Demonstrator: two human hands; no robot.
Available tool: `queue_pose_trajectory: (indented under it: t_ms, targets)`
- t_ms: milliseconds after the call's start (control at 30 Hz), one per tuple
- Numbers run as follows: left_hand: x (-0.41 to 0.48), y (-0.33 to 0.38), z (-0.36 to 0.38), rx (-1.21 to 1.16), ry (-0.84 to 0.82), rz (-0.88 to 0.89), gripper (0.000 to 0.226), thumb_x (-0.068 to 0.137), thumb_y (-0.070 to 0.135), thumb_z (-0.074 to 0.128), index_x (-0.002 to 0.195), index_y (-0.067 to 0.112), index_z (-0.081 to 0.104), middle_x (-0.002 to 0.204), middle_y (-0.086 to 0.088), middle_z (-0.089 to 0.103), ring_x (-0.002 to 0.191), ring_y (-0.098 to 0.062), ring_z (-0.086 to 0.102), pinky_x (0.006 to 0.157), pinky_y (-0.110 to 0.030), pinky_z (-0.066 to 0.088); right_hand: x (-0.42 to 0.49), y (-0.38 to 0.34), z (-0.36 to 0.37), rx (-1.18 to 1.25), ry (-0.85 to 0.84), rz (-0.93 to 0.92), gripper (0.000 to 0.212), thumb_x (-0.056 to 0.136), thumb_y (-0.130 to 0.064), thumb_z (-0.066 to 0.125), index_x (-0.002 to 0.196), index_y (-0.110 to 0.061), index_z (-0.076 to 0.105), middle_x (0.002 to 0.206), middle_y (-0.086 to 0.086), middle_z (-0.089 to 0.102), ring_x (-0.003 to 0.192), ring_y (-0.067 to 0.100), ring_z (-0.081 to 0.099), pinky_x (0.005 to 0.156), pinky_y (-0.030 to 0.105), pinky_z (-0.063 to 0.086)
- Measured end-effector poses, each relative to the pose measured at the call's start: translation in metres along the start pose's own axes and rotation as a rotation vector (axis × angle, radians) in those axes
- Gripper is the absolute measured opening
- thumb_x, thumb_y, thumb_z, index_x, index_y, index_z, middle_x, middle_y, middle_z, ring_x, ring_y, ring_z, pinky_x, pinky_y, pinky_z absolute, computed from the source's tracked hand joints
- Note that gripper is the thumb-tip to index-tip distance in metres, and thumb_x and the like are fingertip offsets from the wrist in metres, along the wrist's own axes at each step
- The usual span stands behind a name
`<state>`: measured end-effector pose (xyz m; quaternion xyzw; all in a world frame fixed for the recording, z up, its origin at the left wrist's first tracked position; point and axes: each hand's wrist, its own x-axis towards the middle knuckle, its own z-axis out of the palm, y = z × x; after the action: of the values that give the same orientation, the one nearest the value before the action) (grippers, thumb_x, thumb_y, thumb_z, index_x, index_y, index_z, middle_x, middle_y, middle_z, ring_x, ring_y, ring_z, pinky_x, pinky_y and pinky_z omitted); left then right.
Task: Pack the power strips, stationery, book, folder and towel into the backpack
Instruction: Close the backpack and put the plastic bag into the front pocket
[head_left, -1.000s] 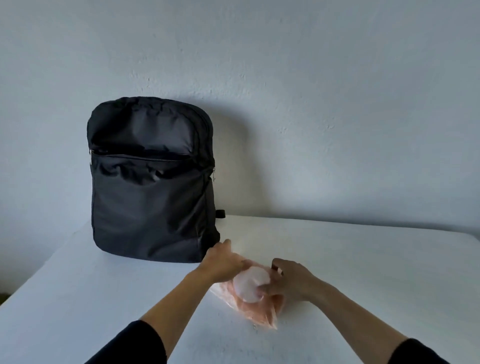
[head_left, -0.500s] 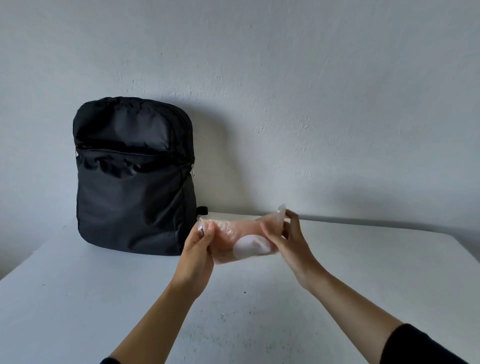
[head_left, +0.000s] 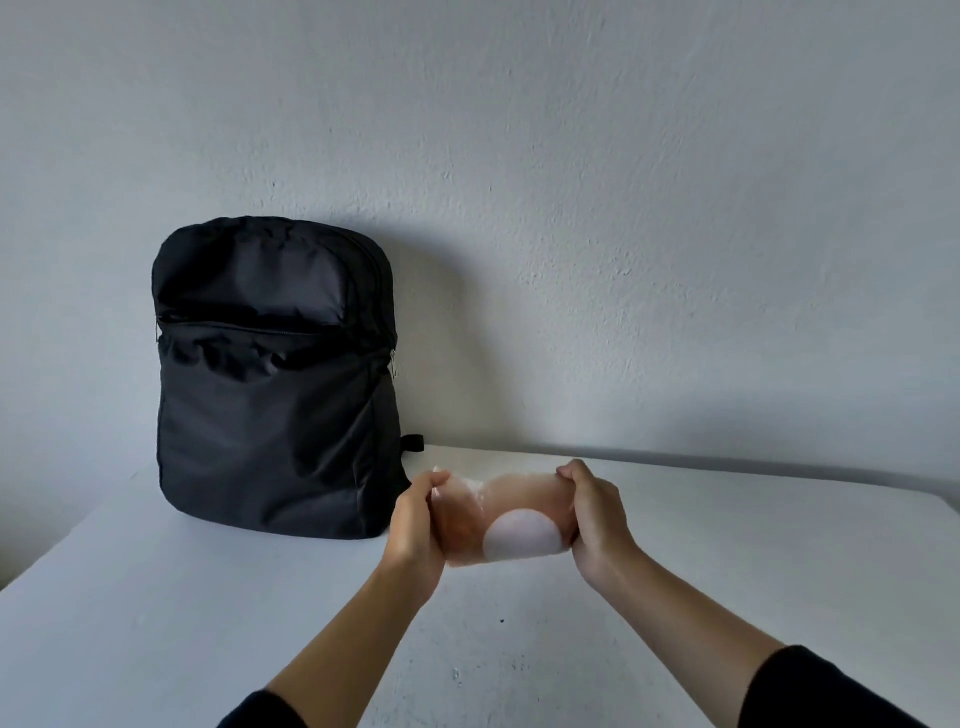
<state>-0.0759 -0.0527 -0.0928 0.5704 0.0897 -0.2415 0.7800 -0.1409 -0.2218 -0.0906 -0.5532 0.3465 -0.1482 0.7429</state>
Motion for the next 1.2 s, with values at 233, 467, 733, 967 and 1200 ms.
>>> queue_pose_trajectory:
  t_ms: [233, 467, 733, 967, 1200]
  targets:
    - [0.024, -0.008, -0.007, 0.216, 0.124, 0.038, 0.044, 0.1, 0.041, 0.061, 0.085, 0.001, 0.067, 0.085, -0.015, 0.071, 0.084, -0.028, 0.068, 0.076, -0.037, 0.054, 0.017, 0.026, 0.007, -0.046, 0.039, 0.086, 0.02, 0.09, -0.023, 0.057, 0.075, -0.009, 0.055, 0.077, 0.015, 0.053, 0.075, 0.029, 0.053, 0.066, 0.039, 0.037]
    - [0.048, -0.008, -0.01, 0.291, 0.096, 0.016, 0.024, 0.106, 0.035, 0.053, 0.109, 0.015, 0.067, 0.113, -0.015, 0.065, 0.103, -0.033, 0.064, 0.097, -0.053, 0.055, 0.023, 0.032, 0.01, -0.085, 0.119, 0.042, 0.026, 0.091, -0.015, 0.054, 0.07, -0.009, 0.041, 0.066, 0.01, 0.039, 0.063, 0.024, 0.039, 0.056, 0.03, 0.031]
    - [0.052, 0.015, 0.001, 0.589, 0.013, 0.35, 0.021, 0.106, 0.013, 0.052, 0.098, 0.026, 0.065, 0.096, -0.003, 0.065, 0.087, -0.019, 0.062, 0.074, -0.028, 0.047, 0.028, 0.006, 0.014, -0.044, 0.06, -0.204, 0.039, 0.08, 0.015, 0.031, 0.071, -0.006, 0.062, 0.073, 0.006, 0.056, 0.074, 0.02, 0.049, 0.066, 0.029, 0.039]
    - [0.029, 0.001, -0.008, 1.498, -0.066, 1.11, 0.046, 0.105, 0.036, 0.025, 0.121, 0.027, 0.068, 0.118, 0.011, 0.068, 0.117, -0.009, 0.06, 0.104, -0.032, 0.026, 0.024, 0.022, 0.007, -0.204, -0.002, -0.32, 0.039, 0.072, 0.018, 0.033, 0.06, -0.006, 0.061, 0.064, 0.002, 0.058, 0.071, 0.017, 0.051, 0.069, 0.027, 0.04]
    - [0.028, -0.005, 0.001, 2.073, -0.357, 0.828, 0.077, 0.091, 0.08, 0.04, 0.152, 0.037, 0.023, 0.142, -0.003, 0.055, 0.122, -0.027, 0.058, 0.11, -0.045, 0.034, 0.037, 0.03, -0.006, -0.83, 0.007, -0.786, 0.037, 0.078, 0.017, 0.055, 0.077, -0.016, 0.072, 0.084, -0.006, 0.068, 0.086, 0.014, 0.058, 0.074, 0.024, 0.045]
